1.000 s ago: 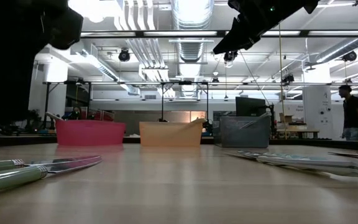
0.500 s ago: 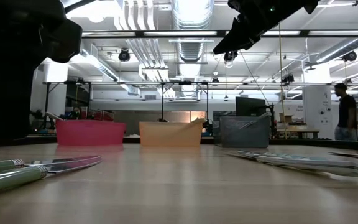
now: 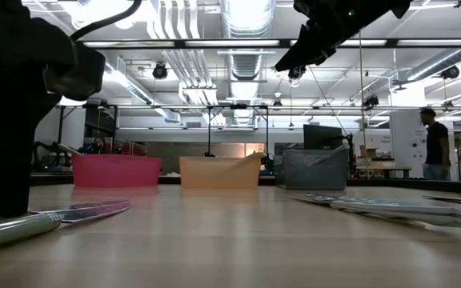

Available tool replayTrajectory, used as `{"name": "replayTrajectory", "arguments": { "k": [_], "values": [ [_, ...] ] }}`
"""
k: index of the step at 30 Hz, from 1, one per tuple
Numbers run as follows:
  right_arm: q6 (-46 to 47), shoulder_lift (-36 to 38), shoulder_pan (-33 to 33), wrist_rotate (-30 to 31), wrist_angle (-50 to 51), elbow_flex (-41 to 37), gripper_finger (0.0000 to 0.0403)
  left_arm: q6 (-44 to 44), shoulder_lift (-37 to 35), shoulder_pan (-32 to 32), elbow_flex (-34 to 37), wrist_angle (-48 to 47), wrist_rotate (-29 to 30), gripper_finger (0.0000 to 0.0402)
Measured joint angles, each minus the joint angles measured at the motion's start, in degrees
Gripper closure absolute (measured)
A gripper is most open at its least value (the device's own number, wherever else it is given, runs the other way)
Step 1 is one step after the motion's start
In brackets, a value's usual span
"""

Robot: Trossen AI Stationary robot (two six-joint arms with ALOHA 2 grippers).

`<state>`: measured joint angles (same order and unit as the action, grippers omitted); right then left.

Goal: Sort silverware by color (type)

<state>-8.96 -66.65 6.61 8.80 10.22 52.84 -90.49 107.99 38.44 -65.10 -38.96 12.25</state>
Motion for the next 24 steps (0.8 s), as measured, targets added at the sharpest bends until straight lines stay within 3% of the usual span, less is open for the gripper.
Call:
{"name": "replayTrajectory", "arguments": {
  "k": [17, 24],
  "values": [
    [-0.01, 0.00, 0.00, 0.02, -0.04, -0.02, 0.0360, -5.14, 0.27, 0.13, 0.22, -6.82, 3.00, 0.0206],
    [-0.01, 0.00, 0.00, 0.02, -0.04, -0.02, 0.0360, -4.72, 0.30, 0.11, 0.26, -7.24, 3.00, 0.0258]
  ]
}}
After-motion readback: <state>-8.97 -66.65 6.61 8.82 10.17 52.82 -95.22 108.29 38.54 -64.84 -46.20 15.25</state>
